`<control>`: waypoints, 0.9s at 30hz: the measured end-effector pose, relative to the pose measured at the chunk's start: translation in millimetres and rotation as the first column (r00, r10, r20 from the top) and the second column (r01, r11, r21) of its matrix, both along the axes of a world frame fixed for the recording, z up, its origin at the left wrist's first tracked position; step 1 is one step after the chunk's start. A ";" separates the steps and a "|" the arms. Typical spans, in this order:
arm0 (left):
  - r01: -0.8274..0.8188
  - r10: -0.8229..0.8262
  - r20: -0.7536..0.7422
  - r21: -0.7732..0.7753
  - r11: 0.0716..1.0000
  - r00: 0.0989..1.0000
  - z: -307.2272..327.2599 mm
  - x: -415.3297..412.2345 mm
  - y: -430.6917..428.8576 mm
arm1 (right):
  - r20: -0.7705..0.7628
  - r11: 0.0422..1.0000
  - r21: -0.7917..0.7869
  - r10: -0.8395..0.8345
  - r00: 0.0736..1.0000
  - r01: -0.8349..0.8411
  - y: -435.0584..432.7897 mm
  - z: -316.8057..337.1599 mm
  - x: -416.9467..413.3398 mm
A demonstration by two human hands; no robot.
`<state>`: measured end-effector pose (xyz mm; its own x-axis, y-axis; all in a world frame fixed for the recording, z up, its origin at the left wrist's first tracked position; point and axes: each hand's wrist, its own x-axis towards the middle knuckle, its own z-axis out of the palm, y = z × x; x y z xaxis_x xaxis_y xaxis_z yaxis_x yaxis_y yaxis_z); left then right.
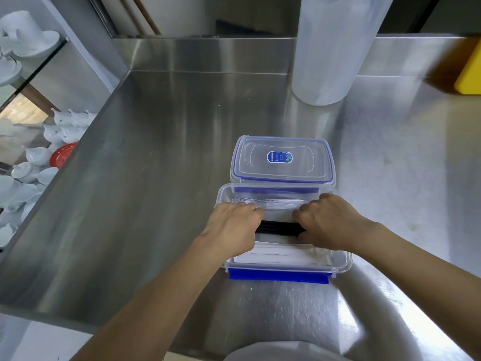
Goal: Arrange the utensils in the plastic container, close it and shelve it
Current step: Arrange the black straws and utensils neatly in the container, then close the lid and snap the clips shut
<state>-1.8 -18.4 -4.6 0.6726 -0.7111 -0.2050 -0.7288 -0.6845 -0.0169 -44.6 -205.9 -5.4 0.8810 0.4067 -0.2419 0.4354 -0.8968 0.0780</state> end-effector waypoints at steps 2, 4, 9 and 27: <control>-0.003 0.003 0.001 0.014 1.000 1.000 0.1 0.1 0.0 | -0.006 1.000 -0.006 0.006 1.000 -0.006 0.3 0.6 0.3; -0.002 0.002 -0.001 0.025 1.000 1.000 -0.9 0.1 -0.3 | -0.012 1.000 -0.009 0.011 1.000 -0.012 0.5 -0.2 0.3; 0.023 -0.022 -0.023 0.044 0.999 1.000 0.7 1.4 0.0 | -0.033 1.000 -0.014 0.014 0.999 -0.014 0.0 1.7 0.5; -0.956 0.511 -0.813 -0.184 0.230 0.280 -6.5 101.3 18.6 | -0.659 -0.232 0.598 -0.688 0.305 0.767 -67.0 -15.9 43.8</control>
<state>99.5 0.2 -11.1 0.8485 0.0104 -0.5291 0.4489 -0.5436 0.7092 -0.7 -272.9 -21.3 0.7170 -0.5343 -0.4478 -0.5995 -0.1449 -0.7871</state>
